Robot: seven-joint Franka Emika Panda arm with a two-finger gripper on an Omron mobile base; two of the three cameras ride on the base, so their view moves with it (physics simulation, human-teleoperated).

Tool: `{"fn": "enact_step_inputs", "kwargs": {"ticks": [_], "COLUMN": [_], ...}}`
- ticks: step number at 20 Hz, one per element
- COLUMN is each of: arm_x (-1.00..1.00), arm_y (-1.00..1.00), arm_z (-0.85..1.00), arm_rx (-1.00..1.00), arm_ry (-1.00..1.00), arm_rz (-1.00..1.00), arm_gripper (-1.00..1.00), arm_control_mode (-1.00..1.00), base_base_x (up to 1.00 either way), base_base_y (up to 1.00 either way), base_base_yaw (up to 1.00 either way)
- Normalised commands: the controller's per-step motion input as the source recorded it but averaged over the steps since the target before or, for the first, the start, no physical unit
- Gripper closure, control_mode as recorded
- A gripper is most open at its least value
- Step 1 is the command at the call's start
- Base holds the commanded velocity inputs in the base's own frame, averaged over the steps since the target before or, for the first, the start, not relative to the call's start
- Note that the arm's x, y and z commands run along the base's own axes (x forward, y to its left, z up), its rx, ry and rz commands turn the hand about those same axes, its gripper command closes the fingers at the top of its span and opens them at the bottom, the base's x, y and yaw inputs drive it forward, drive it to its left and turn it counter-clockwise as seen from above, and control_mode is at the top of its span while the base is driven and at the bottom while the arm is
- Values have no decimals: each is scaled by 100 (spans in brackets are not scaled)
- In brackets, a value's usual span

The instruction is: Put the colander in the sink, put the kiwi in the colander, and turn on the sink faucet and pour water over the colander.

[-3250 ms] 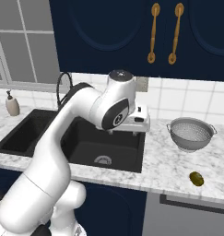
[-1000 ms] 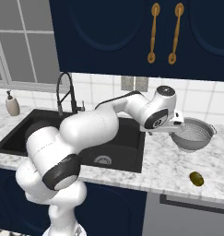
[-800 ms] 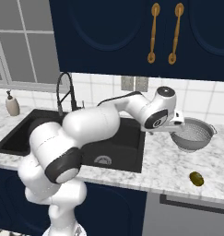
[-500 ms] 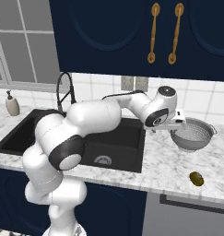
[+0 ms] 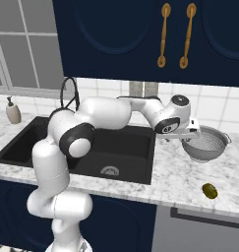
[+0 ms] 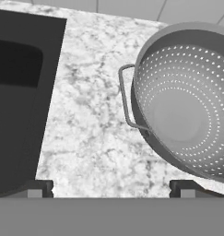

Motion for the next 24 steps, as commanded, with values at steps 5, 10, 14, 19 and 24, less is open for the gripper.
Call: {"fn": "enact_step_inputs", "kwargs": {"ticks": [5, 10, 14, 19, 24], "arm_x": [35, 40, 45, 36, 20], "arm_y": [-19, -17, -7, -3, -12], "arm_z": [-17, -14, -14, -23, -32], "arm_rx": [0, 0, 0, 0, 0], "arm_ry": [0, 0, 0, 0, 0], "arm_rz": [0, 0, 0, 0, 0], "arm_gripper": [-100, -100, -100, -100, -100], "arm_control_mode": [-100, -100, -100, -100, -100], "base_base_x": [0, 0, 0, 0, 0], "base_base_y": [0, 0, 0, 0, 0], "base_base_yaw": [0, 0, 0, 0, 0]}}
